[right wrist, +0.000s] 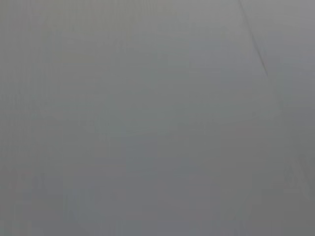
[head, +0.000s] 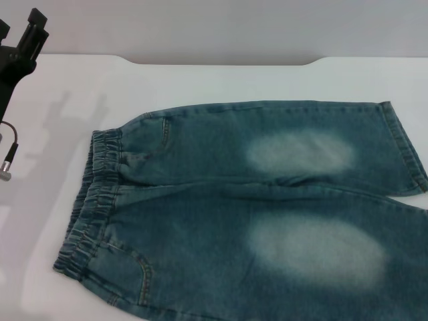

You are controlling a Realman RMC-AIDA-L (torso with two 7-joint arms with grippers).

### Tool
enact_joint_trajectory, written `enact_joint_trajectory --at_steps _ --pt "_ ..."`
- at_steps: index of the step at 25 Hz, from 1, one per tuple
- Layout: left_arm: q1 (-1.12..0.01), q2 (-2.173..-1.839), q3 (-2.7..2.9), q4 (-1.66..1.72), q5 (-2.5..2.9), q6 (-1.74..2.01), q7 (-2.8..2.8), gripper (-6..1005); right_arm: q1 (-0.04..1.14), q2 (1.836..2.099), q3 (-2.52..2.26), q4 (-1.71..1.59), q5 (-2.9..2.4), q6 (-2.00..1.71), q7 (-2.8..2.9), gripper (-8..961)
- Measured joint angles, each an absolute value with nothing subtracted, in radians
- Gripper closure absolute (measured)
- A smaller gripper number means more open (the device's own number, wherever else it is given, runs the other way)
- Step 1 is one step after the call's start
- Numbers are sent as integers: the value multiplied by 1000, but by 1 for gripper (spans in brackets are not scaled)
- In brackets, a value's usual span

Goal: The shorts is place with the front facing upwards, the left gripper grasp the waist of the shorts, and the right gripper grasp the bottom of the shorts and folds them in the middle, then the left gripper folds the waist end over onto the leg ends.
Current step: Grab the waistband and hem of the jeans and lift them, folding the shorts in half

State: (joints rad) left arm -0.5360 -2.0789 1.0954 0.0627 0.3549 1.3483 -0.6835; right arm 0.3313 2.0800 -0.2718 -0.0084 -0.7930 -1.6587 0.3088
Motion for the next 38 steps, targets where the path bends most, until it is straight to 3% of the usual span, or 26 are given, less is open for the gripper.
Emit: enact_joint_trajectory --at_steps 16,22,26,34,38 --pt "-543 -2078 1092 51 354 1336 -675 184 342 2080 -272 -1 -793 -1660 308 493" --pt "-542 -2050 1260 166 369 1236 -874 190 353 2073 -284 -7 -802 -1621 314 493" --pt "-515 -1997 1351 389 523 1214 -1066 194 360 2071 -286 -9 -803 -1603 315 493" --pt "-554 -1826 1276 759 1106 1322 -1691 202 357 2071 -282 -17 -804 -1586 317 493" --pt "-571 -1805 1107 898 1430 1502 -1956 207 357 2071 -277 -21 -799 -1572 317 493"
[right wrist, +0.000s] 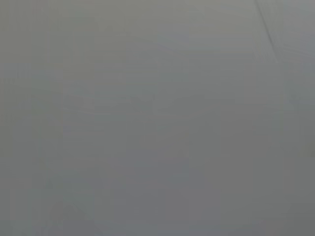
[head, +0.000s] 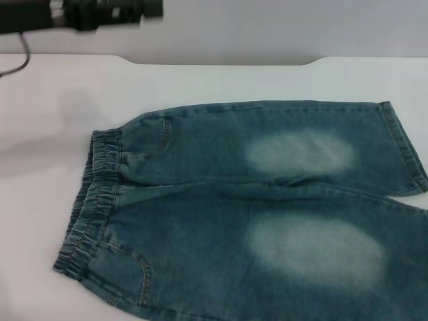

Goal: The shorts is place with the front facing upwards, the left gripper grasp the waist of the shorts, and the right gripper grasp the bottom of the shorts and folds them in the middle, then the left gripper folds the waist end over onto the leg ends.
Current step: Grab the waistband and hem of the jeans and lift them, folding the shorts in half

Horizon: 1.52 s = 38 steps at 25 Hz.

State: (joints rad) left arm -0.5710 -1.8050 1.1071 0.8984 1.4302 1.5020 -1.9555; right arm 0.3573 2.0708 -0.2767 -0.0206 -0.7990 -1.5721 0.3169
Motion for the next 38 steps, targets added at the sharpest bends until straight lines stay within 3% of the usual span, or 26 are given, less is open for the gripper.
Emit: enact_joint_trajectory --at_steps 11,15,26,38 --pt "-426 -1923 944 1154 1971 1776 -2192 218 366 2071 -271 -38 -795 -1569 318 493" --pt "-382 -1950 936 1156 2055 1803 -2184 222 379 2071 -272 -37 -795 -1569 318 493" --pt "-302 -1946 887 1125 2086 1822 -2114 234 386 2075 -278 -32 -794 -1571 319 493" --pt "-348 -1965 885 1023 2228 1729 -2095 246 392 2074 -276 -32 -795 -1569 319 493"
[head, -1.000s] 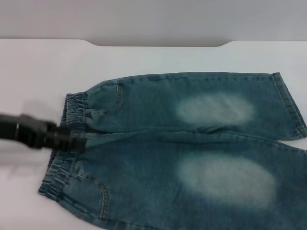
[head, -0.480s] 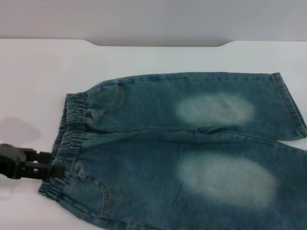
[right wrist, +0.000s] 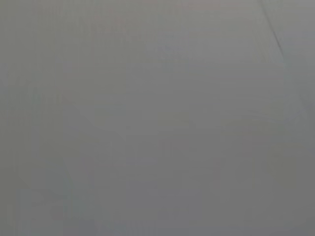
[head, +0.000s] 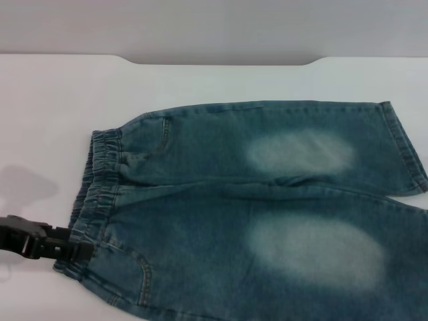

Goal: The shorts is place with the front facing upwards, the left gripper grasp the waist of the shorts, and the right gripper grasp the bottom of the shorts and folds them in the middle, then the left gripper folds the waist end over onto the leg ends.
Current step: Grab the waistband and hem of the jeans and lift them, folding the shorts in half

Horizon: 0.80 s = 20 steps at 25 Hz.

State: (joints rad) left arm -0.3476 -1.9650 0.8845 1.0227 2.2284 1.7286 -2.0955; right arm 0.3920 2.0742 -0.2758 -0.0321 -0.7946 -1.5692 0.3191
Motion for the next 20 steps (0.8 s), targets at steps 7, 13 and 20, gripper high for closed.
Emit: enact_joint_trajectory --at_steps 7,13,20 --pt "-355 -1946 884 983 2237 1695 -2092 253 393 2072 -277 -33 -795 -1565 319 493" --pt "-353 -1933 877 981 2238 1698 -2095 260 393 2071 -280 -37 -798 -1557 319 493" --pt "-347 -1922 857 981 2238 1728 -2092 267 393 2071 -281 -38 -796 -1557 319 493"
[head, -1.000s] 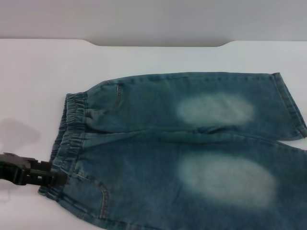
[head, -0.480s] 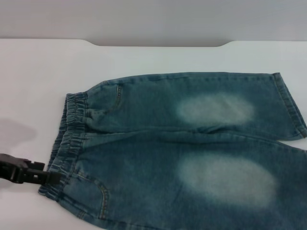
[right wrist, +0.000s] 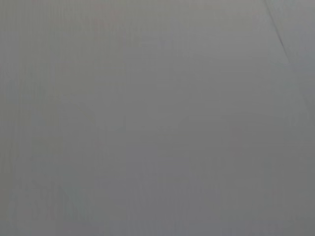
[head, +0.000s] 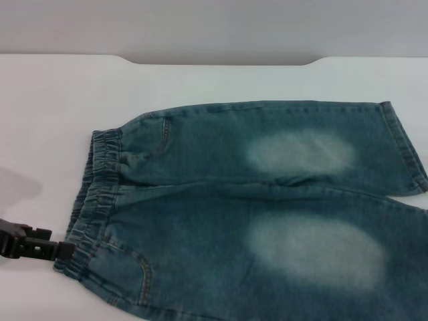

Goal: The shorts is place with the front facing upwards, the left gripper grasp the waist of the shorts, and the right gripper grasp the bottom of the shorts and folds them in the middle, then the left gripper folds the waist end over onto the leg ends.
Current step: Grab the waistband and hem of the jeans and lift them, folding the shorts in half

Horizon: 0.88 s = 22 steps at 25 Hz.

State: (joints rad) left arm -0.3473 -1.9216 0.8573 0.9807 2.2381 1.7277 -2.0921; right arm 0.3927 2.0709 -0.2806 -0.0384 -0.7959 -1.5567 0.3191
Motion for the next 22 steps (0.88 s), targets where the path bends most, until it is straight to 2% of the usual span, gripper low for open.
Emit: enact_joint_trajectory --at_steps 22 --pt "-357 -1939 859 926 2275 1695 -2055 290 394 2071 -281 -38 -801 -1557 319 494"
